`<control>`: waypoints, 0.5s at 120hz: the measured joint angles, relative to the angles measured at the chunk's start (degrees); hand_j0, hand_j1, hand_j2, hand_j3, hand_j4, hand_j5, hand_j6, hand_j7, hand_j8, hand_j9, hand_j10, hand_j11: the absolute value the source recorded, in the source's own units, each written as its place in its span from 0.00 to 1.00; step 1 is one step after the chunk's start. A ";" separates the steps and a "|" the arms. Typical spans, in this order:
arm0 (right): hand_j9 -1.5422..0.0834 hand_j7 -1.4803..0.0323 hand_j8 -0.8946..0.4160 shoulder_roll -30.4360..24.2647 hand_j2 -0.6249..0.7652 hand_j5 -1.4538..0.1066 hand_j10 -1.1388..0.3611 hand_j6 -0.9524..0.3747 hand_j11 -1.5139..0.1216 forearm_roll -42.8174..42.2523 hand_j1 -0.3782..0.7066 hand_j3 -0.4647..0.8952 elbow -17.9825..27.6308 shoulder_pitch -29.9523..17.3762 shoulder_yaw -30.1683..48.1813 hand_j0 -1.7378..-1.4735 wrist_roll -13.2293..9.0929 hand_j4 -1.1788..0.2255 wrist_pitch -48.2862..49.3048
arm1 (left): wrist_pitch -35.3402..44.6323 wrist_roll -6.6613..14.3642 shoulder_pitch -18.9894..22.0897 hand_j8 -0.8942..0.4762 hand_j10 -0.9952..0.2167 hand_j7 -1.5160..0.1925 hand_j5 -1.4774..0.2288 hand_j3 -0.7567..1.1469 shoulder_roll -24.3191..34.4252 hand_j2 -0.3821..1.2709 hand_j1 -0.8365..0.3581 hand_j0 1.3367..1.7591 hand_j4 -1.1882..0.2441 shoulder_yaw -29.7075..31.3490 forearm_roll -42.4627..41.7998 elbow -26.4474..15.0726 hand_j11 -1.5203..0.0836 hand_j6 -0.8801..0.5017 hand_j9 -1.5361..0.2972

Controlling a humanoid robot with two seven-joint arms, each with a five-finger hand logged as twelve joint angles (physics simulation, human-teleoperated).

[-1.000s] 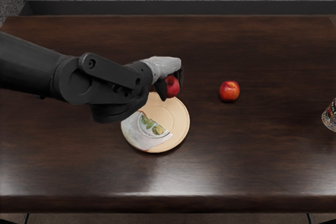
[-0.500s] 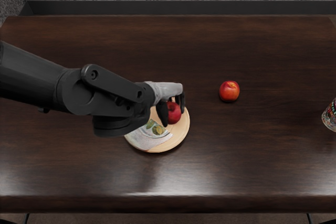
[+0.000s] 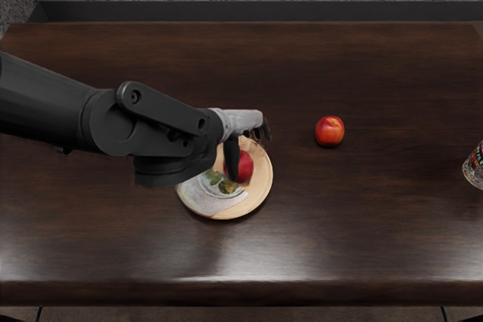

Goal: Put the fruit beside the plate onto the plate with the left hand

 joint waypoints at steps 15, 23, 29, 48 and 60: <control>0.92 0.95 0.66 0.00 0.44 0.91 0.74 0.69 0.90 0.00 0.06 0.34 0.00 0.00 0.00 0.30 0.00 0.82 0.00 | -0.24 -0.01 0.53 0.45 0.57 0.66 0.63 0.40 4.00 0.27 0.70 0.76 0.62 -3.67 0.09 0.39 0.70 0.44 0.62; 0.92 0.95 0.66 0.00 0.44 0.91 0.74 0.69 0.90 0.00 0.06 0.34 0.00 0.00 0.00 0.30 -0.01 0.82 0.00 | -0.31 -0.01 0.78 0.45 0.58 0.67 0.65 0.40 5.90 0.27 0.71 0.76 0.63 -6.79 0.16 0.53 0.71 0.44 0.63; 0.92 0.95 0.66 0.00 0.44 0.91 0.74 0.69 0.90 0.00 0.06 0.34 0.00 0.00 0.00 0.30 -0.01 0.82 -0.01 | -0.78 -0.01 1.70 0.46 0.59 0.67 0.65 0.40 8.29 0.27 0.72 0.76 0.63 -8.90 0.19 0.56 0.72 0.44 0.64; 0.92 0.95 0.66 0.00 0.45 0.91 0.74 0.69 0.90 0.00 0.06 0.34 0.00 0.00 0.00 0.30 -0.01 0.82 -0.01 | -12.05 -0.01 10.76 0.46 0.60 0.69 0.66 0.40 30.85 0.26 0.73 0.76 0.64 -17.09 0.02 0.60 0.73 0.45 0.65; 0.92 0.95 0.66 0.00 0.45 0.91 0.74 0.69 0.90 0.00 0.06 0.34 0.00 0.00 0.00 0.30 -0.01 0.82 0.00 | -21.72 -0.01 16.39 0.47 0.61 0.69 0.67 0.40 46.14 0.26 0.73 0.76 0.65 -21.62 -0.29 0.58 0.74 0.45 0.65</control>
